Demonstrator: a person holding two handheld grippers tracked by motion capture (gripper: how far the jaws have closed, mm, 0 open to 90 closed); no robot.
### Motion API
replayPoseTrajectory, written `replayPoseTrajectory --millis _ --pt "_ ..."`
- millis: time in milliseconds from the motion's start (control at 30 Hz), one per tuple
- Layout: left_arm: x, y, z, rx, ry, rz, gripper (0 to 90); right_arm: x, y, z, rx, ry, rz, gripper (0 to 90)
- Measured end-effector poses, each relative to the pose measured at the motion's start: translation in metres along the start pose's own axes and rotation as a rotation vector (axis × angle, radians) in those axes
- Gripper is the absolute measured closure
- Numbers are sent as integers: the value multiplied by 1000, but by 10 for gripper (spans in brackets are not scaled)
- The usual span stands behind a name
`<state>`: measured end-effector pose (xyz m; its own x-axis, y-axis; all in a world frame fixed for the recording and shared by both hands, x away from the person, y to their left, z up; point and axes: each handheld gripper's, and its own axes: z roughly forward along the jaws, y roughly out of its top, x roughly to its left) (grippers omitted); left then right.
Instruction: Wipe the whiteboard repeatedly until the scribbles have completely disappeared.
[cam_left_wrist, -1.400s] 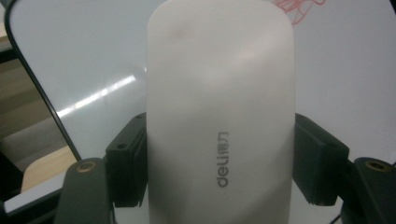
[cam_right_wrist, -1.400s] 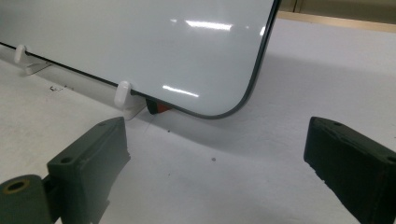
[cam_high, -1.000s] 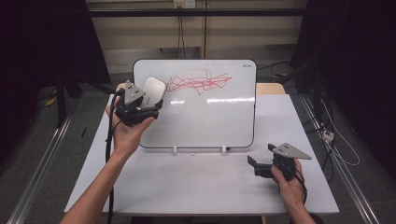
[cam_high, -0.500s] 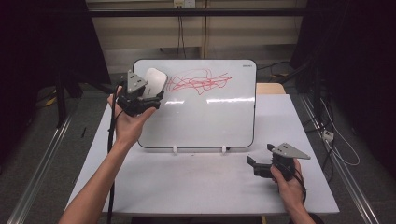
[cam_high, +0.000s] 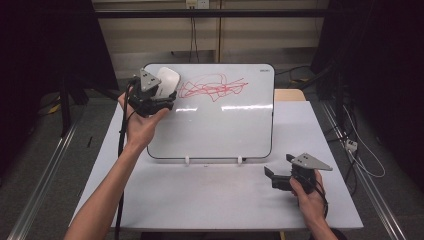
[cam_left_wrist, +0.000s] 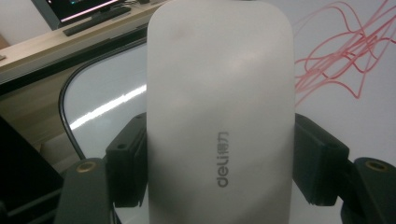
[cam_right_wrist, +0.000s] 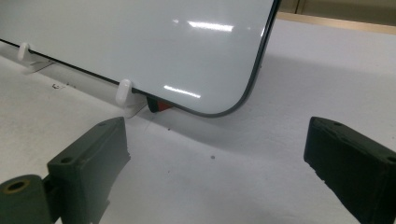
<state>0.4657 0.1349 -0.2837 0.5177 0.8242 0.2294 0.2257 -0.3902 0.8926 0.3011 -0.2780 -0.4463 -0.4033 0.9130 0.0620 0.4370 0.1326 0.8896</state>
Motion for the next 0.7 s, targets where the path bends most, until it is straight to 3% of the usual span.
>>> replayPoseTrajectory --millis 467,700 --pt "-3 2 12 23 15 29 309 0 0 0 -1 0 -2 60" --pt "-2 1 18 33 25 18 308 0 0 0 0 2 0 60"
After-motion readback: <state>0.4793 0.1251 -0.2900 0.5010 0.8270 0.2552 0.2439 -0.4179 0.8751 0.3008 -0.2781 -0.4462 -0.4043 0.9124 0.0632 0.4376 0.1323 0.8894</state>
